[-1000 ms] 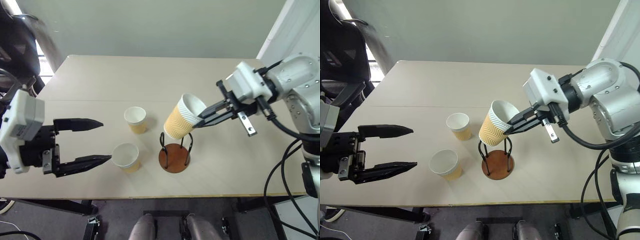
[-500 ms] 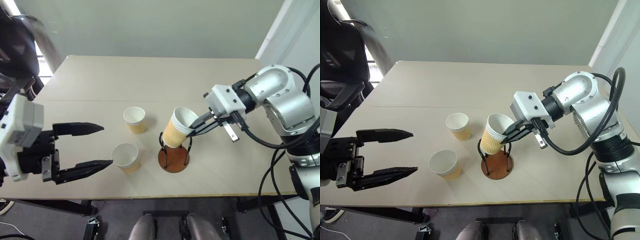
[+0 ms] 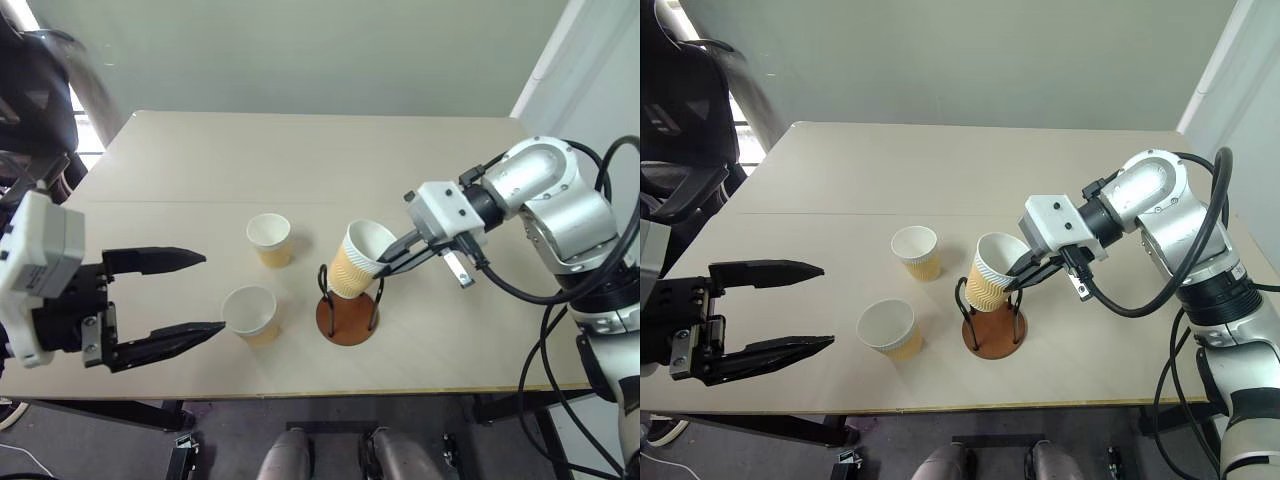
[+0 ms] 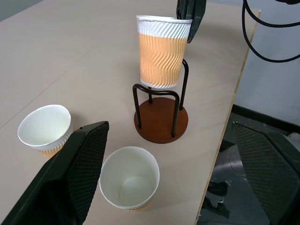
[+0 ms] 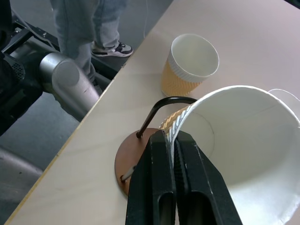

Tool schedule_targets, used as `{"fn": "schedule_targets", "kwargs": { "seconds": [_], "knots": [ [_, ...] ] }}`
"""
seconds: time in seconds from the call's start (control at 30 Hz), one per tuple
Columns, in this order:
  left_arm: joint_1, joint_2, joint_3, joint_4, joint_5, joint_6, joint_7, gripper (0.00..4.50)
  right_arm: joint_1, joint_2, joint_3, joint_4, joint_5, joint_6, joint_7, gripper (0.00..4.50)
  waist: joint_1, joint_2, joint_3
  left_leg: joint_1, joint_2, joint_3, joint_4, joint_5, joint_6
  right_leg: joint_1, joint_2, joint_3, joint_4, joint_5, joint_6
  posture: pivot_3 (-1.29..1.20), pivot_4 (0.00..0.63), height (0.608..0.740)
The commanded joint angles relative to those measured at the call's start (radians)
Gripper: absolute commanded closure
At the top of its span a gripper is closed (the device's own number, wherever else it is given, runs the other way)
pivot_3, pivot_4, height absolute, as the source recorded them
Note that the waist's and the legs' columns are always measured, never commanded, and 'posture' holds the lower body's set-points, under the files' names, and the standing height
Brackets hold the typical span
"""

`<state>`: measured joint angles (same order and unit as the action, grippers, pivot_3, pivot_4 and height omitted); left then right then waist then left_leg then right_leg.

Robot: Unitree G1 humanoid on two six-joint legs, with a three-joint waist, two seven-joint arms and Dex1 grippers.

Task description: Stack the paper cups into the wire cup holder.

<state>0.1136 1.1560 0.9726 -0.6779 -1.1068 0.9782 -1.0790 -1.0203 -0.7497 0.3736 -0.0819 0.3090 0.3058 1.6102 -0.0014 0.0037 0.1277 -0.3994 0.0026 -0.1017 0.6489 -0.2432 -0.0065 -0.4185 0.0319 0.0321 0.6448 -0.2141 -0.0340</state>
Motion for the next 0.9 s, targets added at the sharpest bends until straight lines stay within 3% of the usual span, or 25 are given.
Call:
{"fn": "schedule_targets", "kwargs": {
  "seconds": [0.03,0.3,0.4,0.53,0.63,0.77,0.9],
  "knots": [
    [-0.003,0.003,0.030,-0.004,-0.003,-0.011,0.006,0.00,-0.005,-0.006,-0.006,-0.007,-0.008,-0.021,0.004,3.53,0.000,0.000,0.000,0.000,0.000,0.000,0.000,0.000,0.000,0.000,0.000,0.000,0.000,0.000,0.000,0.00,0.150,0.740],
    [-0.004,0.010,0.012,0.005,0.014,-0.023,-0.011,0.00,-0.009,-0.007,-0.027,0.012,-0.044,-0.035,0.000,0.82,0.000,0.000,0.000,0.000,0.000,0.000,0.000,0.000,0.000,0.000,0.000,0.000,0.000,0.000,0.000,0.00,0.150,0.740],
    [-0.007,0.040,-0.058,0.010,0.062,-0.050,-0.023,0.00,-0.044,-0.035,-0.077,0.051,-0.022,-0.017,0.002,0.82,0.001,0.000,0.000,0.000,0.000,0.000,0.000,0.000,0.000,0.000,0.000,0.000,0.000,0.000,0.000,0.00,0.150,0.740],
    [0.058,0.105,-0.206,0.011,0.263,-0.142,-0.062,0.00,-0.099,-0.085,-0.154,0.121,0.075,0.006,0.004,0.82,0.004,0.001,0.001,-0.001,0.000,0.000,0.000,0.000,-0.001,-0.001,0.000,0.000,-0.001,0.000,-0.001,0.00,0.150,0.740],
    [-0.005,0.142,-0.428,0.077,0.409,-0.304,-0.058,0.00,-0.129,-0.179,-0.278,0.163,0.286,0.114,0.004,0.82,0.011,0.000,0.000,-0.001,0.000,-0.001,-0.001,-0.001,-0.002,-0.002,0.000,0.000,-0.001,-0.001,-0.003,0.00,0.150,0.740],
    [-0.097,0.134,-0.558,0.127,0.441,-0.381,-0.100,0.00,-0.050,-0.269,-0.334,0.095,0.422,0.188,0.004,0.82,0.017,-0.003,-0.001,-0.002,0.000,-0.002,-0.003,-0.003,-0.006,-0.003,0.000,-0.001,0.000,-0.003,-0.005,0.00,0.150,0.740],
    [-0.257,0.147,-0.732,0.163,0.453,-0.418,-0.174,0.00,0.131,-0.323,-0.518,-0.040,0.596,0.345,-0.027,0.82,0.017,-0.003,-0.001,-0.002,0.000,-0.001,-0.003,-0.003,-0.015,-0.003,0.001,-0.002,0.001,-0.001,0.003,0.00,0.150,0.740]
  ]
}}
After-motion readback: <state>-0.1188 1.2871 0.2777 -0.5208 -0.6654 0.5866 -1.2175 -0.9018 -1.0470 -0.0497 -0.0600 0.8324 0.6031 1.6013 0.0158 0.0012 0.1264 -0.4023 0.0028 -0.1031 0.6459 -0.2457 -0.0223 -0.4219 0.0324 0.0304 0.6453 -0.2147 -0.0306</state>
